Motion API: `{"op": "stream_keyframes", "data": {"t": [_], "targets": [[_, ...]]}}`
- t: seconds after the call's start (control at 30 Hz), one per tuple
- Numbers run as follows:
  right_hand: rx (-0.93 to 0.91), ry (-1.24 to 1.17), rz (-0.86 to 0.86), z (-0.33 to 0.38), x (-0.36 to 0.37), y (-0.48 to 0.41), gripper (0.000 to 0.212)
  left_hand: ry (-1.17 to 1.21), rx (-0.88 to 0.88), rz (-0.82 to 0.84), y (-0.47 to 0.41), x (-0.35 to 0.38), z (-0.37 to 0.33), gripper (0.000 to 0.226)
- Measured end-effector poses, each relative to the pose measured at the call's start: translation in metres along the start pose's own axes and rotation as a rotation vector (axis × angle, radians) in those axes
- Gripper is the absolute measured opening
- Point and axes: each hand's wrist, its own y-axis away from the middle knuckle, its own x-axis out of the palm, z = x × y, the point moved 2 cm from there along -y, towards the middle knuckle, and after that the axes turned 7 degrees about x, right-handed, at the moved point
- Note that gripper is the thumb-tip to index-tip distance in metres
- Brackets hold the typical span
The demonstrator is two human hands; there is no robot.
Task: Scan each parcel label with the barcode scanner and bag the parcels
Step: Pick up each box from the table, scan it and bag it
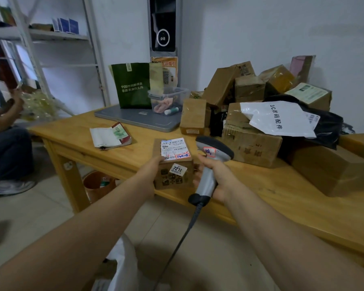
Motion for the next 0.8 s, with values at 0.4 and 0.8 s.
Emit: {"op": "stream_keyframes", "data": {"t": [0.4, 0.8], "targets": [[-0.128, 0.222, 0.053, -0.006, 0.014, 0.044, 0.023, 0.185, 0.096, 0.109, 0.002, -0.049, -0.009, 0.052], [-0.116, 0.391, 0.056, -0.004, 0.017, 0.08, 0.017, 0.233, 0.21, 0.038, 0.009, -0.064, -0.014, 0.073]]}}
